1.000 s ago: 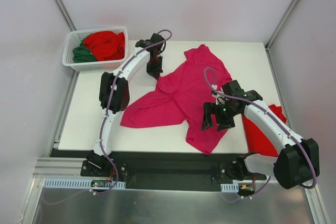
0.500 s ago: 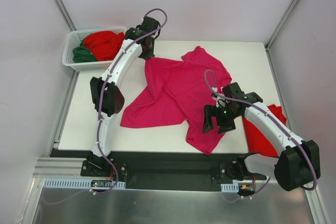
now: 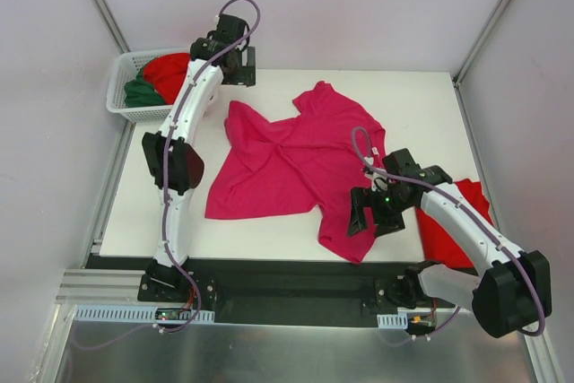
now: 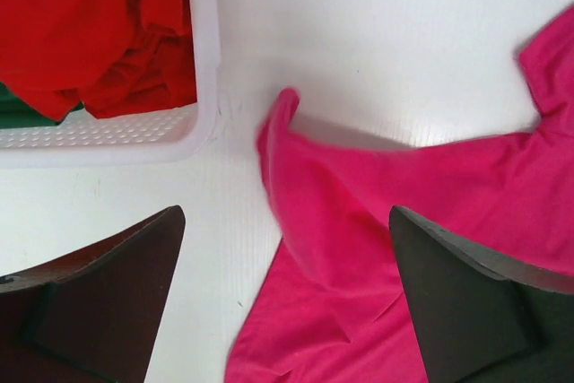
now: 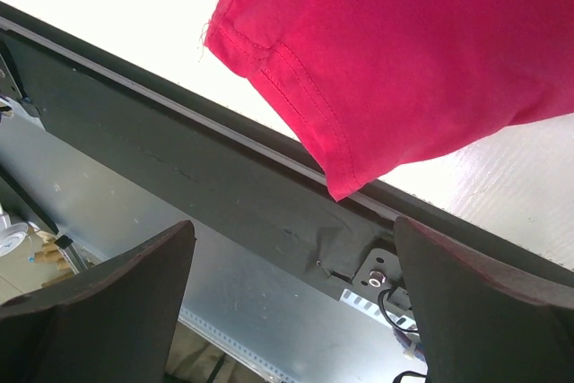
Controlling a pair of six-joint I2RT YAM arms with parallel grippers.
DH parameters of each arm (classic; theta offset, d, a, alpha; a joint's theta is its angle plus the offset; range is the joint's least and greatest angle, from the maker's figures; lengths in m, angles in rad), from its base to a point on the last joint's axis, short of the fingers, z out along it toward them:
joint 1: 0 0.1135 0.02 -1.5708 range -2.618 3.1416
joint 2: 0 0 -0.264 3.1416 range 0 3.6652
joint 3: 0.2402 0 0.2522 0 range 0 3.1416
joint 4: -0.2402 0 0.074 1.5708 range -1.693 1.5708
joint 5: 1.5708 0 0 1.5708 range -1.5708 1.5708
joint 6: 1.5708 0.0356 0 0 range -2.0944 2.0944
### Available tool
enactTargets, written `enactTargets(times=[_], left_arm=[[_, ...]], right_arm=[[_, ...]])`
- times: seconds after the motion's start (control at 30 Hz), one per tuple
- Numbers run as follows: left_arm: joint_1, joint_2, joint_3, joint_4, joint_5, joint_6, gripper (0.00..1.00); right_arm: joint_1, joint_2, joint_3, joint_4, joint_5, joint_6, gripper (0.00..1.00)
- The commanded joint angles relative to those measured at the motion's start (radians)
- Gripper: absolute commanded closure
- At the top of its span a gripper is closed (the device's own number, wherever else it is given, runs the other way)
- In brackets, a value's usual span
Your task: Fold and stack the t-shirts
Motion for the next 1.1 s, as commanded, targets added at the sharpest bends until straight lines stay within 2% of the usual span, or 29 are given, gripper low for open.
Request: enactTargets(times=[0.0, 0.13, 0.3, 0.4, 0.6, 0.7, 0.73, 0.8, 1.07], left_arm=[[-0.004, -0.006, 0.001, 0.012, -0.006, -0.011, 0.01], [-0.003, -0.012, -0.056, 0.01, 0.024, -0.011, 0.01], [-0.004, -0.009, -0.163, 0.01, 0.286, -0.074, 0.01], [-0.009, -0.022, -0.269, 0.012, 0.374, -0.112, 0.01], [-0.047, -0.17, -0.551, 0.082, 0.322, -0.126, 0.01], [-0.042, -0.297, -0.843, 0.25, 0.369, -0.132, 0.01], [-0.039, -0.322, -0.892, 0.322, 0.384, -0.129, 0.01], [-0.035, -0.365, -0.984, 0.364, 0.391, -0.129, 0.01], [-0.033, -0.416, -1.102, 0.502, 0.395, -0.117, 0.01]], right_arm=[[0.004, -0.029, 0.017, -0.025, -0.025, 0.0, 0.04], [0.004, -0.022, 0.029, -0.02, -0.025, 0.001, 0.04], [0.006, -0.005, 0.031, -0.005, -0.03, 0.008, 0.04], [0.004, 0.004, 0.038, 0.0, -0.033, 0.014, 0.04], [0.008, 0.009, 0.035, 0.023, -0.039, 0.031, 0.04], [0.012, 0.012, 0.035, 0.035, -0.041, 0.037, 0.04], [0.015, 0.012, 0.034, 0.037, -0.039, 0.04, 0.04], [0.02, 0.015, 0.038, 0.043, -0.039, 0.043, 0.04], [0.038, 0.026, 0.055, 0.044, -0.033, 0.046, 0.04]])
